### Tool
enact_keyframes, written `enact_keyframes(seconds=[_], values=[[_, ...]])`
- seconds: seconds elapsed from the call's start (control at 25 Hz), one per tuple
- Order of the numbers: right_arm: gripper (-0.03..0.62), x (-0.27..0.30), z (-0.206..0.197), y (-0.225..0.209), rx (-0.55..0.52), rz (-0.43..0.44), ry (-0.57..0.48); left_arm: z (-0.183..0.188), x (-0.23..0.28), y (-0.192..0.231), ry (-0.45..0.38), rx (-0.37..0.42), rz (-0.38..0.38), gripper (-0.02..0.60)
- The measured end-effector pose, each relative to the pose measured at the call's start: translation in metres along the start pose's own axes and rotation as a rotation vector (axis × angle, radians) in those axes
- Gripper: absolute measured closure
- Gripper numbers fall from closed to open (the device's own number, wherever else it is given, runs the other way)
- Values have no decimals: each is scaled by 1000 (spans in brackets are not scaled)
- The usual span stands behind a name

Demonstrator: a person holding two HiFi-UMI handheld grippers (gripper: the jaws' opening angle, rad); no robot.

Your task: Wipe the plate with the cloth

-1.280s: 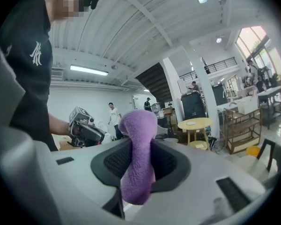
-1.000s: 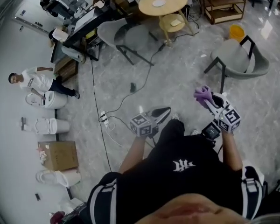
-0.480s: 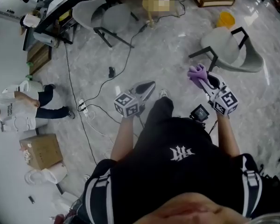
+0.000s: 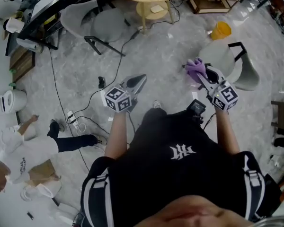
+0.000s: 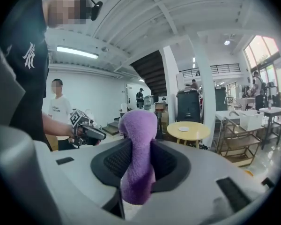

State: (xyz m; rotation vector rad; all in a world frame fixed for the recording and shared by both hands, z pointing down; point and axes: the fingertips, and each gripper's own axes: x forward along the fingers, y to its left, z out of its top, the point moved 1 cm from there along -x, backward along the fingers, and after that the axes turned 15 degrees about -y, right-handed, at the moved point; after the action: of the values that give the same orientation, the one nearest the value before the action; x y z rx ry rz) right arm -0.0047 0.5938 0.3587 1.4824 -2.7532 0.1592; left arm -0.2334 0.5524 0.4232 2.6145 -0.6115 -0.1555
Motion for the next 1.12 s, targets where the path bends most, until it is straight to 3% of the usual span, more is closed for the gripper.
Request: enact_keyframes(seconds=[0.2,0.44,0.64,0.96,1.12], values=[[488,26,16,-22,-15,-26,-22,12,31,37,4,-17,-26,569],[488,61,8,-98,30,-80,-31,18,85,70,46,-23,-46,569],[488,120,8,-174,50,-11,-54,37,145,119,58,-27,41,569],[488,223,30,-291,13,123,-79,114,236,188,15,22,152,569],[488,262,44,-340,23,166,-72,145,284,210,-21,23,165,569]])
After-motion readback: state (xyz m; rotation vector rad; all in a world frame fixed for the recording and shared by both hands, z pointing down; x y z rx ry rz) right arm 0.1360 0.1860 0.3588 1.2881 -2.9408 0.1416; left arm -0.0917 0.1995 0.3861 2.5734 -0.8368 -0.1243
